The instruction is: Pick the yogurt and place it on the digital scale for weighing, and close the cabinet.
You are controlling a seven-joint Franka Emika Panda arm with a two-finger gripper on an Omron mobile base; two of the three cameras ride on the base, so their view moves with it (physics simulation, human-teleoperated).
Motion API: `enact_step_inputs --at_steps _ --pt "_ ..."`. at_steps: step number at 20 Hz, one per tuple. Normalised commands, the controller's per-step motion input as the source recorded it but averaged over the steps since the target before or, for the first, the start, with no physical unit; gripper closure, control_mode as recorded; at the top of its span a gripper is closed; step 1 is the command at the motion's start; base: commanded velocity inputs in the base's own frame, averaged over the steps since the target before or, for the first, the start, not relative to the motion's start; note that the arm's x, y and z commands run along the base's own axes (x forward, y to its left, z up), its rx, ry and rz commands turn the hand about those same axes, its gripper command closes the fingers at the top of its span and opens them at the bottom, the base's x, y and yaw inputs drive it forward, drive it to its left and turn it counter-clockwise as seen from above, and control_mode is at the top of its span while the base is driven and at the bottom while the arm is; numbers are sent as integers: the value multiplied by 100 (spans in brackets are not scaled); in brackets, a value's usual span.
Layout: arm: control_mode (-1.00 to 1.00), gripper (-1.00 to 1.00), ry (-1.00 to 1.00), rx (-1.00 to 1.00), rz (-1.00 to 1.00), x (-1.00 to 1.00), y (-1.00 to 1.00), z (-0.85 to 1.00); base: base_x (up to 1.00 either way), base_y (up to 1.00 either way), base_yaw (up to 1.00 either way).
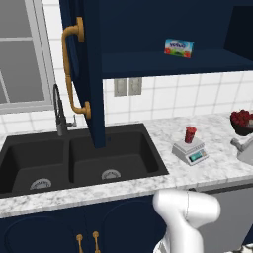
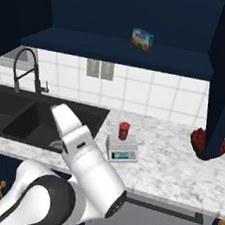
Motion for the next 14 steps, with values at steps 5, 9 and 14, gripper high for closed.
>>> enact_step_inputs --at_steps 5,9,14 --pt "-100 -100 -10 61 24 2 -38 3 0 0 0" --pt "-100 -100 26 40 20 26 -42 0 0 0 0" --pt "-100 -100 39 41 30 26 -87 -4 0 0 0"
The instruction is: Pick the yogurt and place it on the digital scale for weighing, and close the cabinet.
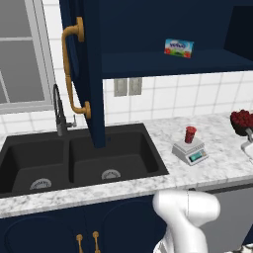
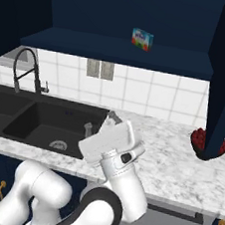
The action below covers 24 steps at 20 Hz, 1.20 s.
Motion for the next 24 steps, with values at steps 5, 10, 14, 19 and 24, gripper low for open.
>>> enact_step_inputs --at_steps 5,10,14,19,24 --pt "-100 -100 21 18 28 1 -100 0 0 0 0" --pt "-100 -100 3 6 6 30 -59 -2 0 0 0" --pt "-100 -100 0 0 0 33 -60 -16 0 0 0" --pt "-100 -100 1 1 0 22 -72 -14 0 0 0" --pt "-100 -100 1 3 0 9 -67 -6 0 0 0"
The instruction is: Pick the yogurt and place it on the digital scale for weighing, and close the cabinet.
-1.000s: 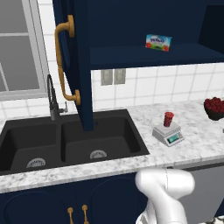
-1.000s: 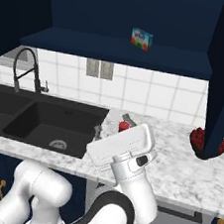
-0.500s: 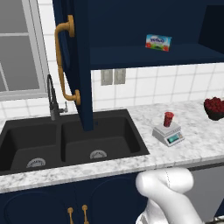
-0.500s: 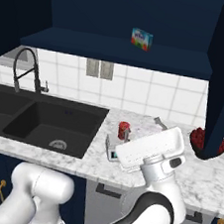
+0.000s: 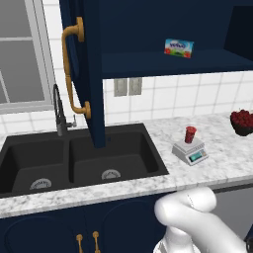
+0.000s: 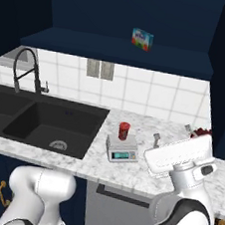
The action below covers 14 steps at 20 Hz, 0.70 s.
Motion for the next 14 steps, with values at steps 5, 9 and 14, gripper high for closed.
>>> enact_step_inputs --at_steps 5,9,14 --pt "-100 -100 1 0 1 -3 -50 -35 0 0 0" --pt "-100 -100 1 5 10 3 -41 -37 0 0 0" --pt "-100 -100 0 16 5 10 -92 8 0 0 0"
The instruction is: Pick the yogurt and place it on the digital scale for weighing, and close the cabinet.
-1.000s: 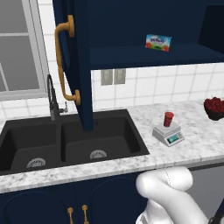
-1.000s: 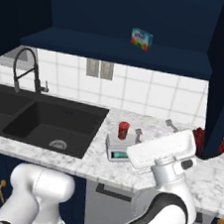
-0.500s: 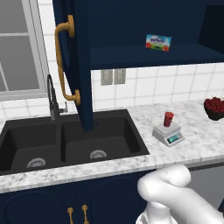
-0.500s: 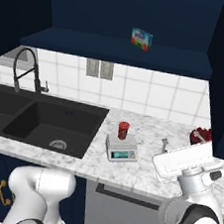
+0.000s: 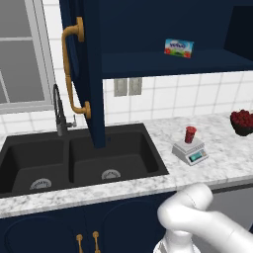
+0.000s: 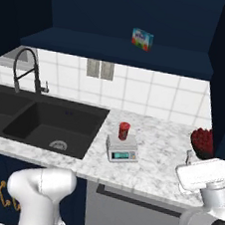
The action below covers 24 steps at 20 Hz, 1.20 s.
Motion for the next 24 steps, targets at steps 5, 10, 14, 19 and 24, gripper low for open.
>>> enact_step_inputs --at_steps 5,10,14,19,24 --pt "-100 -100 7 4 0 1 -59 16 0 0 0" --pt "-100 -100 14 -1 0 6 -15 71 0 0 0" --pt "-100 -100 7 0 0 0 0 77 0 0 0" --pt "-100 -100 -3 0 5 -18 30 88 0 0 0" --pt "-100 -100 -45 0 11 -56 99 99 0 0 0"
